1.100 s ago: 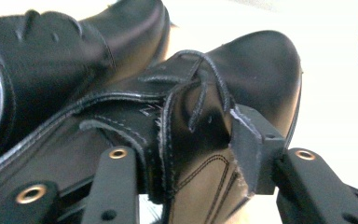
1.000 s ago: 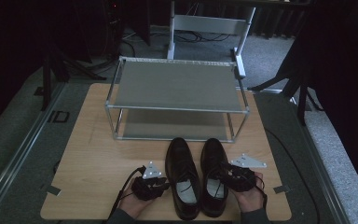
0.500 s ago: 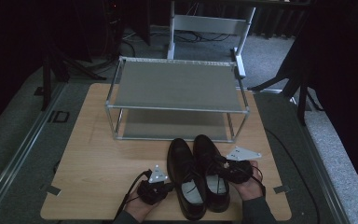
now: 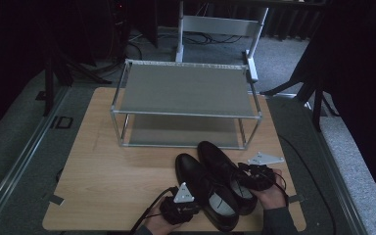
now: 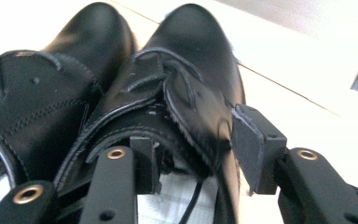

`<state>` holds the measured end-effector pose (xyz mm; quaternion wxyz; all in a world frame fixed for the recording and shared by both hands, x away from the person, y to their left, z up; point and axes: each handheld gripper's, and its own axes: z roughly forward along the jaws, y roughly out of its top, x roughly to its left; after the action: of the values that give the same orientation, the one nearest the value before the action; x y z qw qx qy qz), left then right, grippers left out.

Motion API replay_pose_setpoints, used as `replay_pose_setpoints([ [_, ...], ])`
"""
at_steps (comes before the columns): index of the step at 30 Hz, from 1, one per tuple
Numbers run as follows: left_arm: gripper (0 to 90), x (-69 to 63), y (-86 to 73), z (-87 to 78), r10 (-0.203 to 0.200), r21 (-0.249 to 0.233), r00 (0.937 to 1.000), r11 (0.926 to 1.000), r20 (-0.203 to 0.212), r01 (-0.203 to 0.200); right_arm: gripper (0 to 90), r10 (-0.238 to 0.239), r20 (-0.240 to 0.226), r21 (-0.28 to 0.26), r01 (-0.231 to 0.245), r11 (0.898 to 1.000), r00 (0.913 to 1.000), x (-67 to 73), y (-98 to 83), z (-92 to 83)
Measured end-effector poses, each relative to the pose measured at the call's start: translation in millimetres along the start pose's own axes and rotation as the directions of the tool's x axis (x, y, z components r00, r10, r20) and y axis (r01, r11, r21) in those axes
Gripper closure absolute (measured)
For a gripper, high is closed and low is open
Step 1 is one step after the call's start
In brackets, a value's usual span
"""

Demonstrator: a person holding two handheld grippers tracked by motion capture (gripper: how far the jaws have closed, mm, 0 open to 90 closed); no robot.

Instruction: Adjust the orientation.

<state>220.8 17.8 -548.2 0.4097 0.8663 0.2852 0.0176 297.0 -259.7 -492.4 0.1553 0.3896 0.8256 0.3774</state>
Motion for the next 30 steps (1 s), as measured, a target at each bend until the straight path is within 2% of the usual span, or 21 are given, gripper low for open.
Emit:
replay_pose_setpoints([
  [3,75.9,-3.0,3.1,5.2,-0.004,0.0,0.9996,1.0,0.029,0.004,51.2,0.011,0.002,0.003,-0.011,1.0,0.9999,-5.6,-0.9,-5.5],
  [8,75.9,-9.1,8.3,11.9,0.01,0.011,0.9989,0.9999,0.047,-0.01,48.6,0.012,-0.002,0.0,-0.012,1.0,0.9999,-11.9,-2.8,-21.0],
  [11,75.9,-10.1,9.2,13.2,0.004,0.011,0.9987,0.9999,0.052,-0.005,47.7,0.015,-0.014,-0.025,-0.016,1.0,0.9998,-16.0,-5.6,-34.4],
  [18,73.7,-7.8,8.1,12.5,0.02,0.01,0.9969,0.9997,0.076,-0.021,48.1,0.02,-0.024,-0.063,-0.021,0.998,0.9995,-16.5,-5.3,-46.8],
  [19,71.2,-7.1,7.7,11.5,0.031,0.016,0.9968,0.9993,0.073,-0.033,48.6,0.02,-0.031,-0.073,-0.022,0.997,0.9993,-16.1,-5.0,-50.1],
  [23,68.9,-4.7,7.0,7.0,0.024,0.015,0.9974,0.9996,0.068,-0.025,49.7,0.025,-0.036,-0.087,-0.028,0.996,0.999,-15.1,-5.7,-55.5],
  [26,66.9,-1.7,6.0,-0.6,0.029,0.001,0.9986,0.9996,0.044,-0.029,50.9,0.028,-0.041,-0.097,-0.032,0.995,0.9987,-14.3,-6.8,-59.9],
  [27,66.7,2.1,5.2,-7.6,0.022,-0.015,0.9995,0.9996,0.021,-0.022,51.5,0.028,-0.044,-0.096,-0.032,0.995,0.9987,-13.9,-7.1,-61.7],
  [30,66.4,6.9,4.6,-13.8,0.011,-0.031,0.9999,0.9995,0.006,-0.011,52.4,0.022,-0.048,-0.088,-0.026,0.996,0.9986,-13.0,-7.6,-65.5],
])
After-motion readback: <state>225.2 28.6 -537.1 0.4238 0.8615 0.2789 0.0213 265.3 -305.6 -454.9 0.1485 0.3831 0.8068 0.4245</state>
